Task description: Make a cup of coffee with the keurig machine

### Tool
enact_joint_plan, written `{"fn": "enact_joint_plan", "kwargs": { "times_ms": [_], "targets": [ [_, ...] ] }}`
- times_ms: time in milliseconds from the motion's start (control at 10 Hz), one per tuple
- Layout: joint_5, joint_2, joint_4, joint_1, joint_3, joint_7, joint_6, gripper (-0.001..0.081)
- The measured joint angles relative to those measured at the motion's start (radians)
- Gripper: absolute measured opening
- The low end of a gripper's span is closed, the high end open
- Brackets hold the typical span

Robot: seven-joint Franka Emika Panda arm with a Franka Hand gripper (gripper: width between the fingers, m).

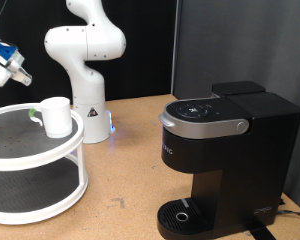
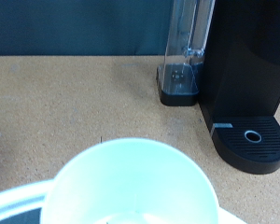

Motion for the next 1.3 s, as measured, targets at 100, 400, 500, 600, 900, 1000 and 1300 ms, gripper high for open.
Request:
{"fn": "enact_joint_plan", "kwargs": {
  "times_ms": [100,400,500,600,900,1000,1300],
  "targets": [
    [0.000,0.007,-0.011,0.000,0.000,-0.009,0.026,0.0000],
    [-0.001,0.020,-0.058,-0.001,0.000,-0.032,0.143,0.0099],
    [-0.001,0.027,-0.069,-0.001,0.000,-0.045,0.159,0.0269],
    [-0.001,0.033,-0.076,-0.001,0.000,-0.055,0.167,0.0269],
    [0.002,0.054,-0.092,0.000,0.000,-0.075,0.181,0.0575],
    [0.002,0.058,-0.102,0.000,0.000,-0.079,0.195,0.0738],
    [0.002,0.078,-0.129,0.000,0.000,-0.082,0.242,0.0791]
  ]
}}
